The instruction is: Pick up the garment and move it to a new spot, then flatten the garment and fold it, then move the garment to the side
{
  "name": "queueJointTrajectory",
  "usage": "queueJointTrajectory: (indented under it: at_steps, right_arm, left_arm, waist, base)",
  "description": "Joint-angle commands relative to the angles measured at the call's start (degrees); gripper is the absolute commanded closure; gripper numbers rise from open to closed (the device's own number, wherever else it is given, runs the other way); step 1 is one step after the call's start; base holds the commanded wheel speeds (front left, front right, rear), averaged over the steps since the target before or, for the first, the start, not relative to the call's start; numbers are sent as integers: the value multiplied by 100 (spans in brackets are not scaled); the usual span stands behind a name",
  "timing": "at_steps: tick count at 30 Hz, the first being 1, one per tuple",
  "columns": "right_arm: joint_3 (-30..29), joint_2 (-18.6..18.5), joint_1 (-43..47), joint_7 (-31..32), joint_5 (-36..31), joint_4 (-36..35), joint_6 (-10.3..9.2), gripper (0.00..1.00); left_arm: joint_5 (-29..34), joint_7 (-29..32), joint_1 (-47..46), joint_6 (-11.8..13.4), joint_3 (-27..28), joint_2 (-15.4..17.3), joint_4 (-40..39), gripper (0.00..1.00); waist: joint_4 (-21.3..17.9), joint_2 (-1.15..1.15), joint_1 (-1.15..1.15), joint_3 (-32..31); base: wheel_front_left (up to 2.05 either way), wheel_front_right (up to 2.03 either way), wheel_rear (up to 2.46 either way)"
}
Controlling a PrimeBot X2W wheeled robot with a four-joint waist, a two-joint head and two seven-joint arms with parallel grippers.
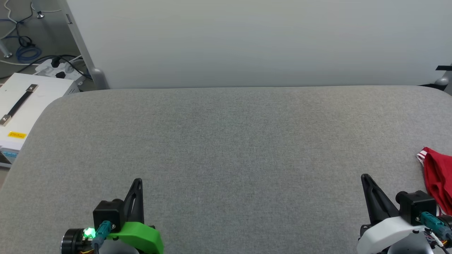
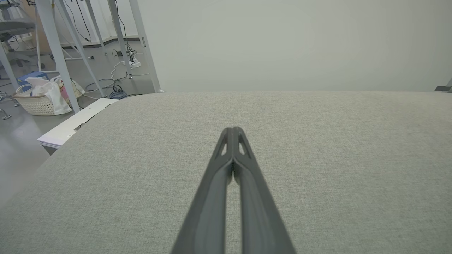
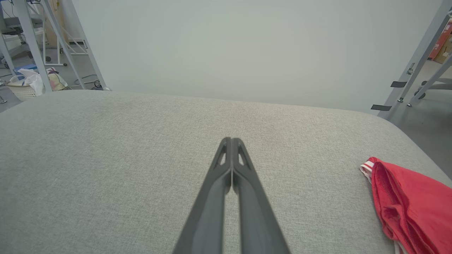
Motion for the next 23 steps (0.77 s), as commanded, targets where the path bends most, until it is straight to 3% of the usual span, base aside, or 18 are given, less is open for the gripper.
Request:
queueJointTrajectory:
  at_steps: [1, 23]
  right_arm:
    - [11, 23, -121, -40, -54, 43, -27, 100]
    - [36, 54, -355, -66, -239, 259, -37, 100]
  left_arm:
    - [84, 32, -133, -45, 41, -35, -47, 100]
    - [412, 295, -219, -167, 275, -224, -214, 100]
  waist:
    - [0, 0, 0, 4]
    - [-15, 0, 0, 79]
  base:
    - [0, 0, 0]
    - [0, 0, 0]
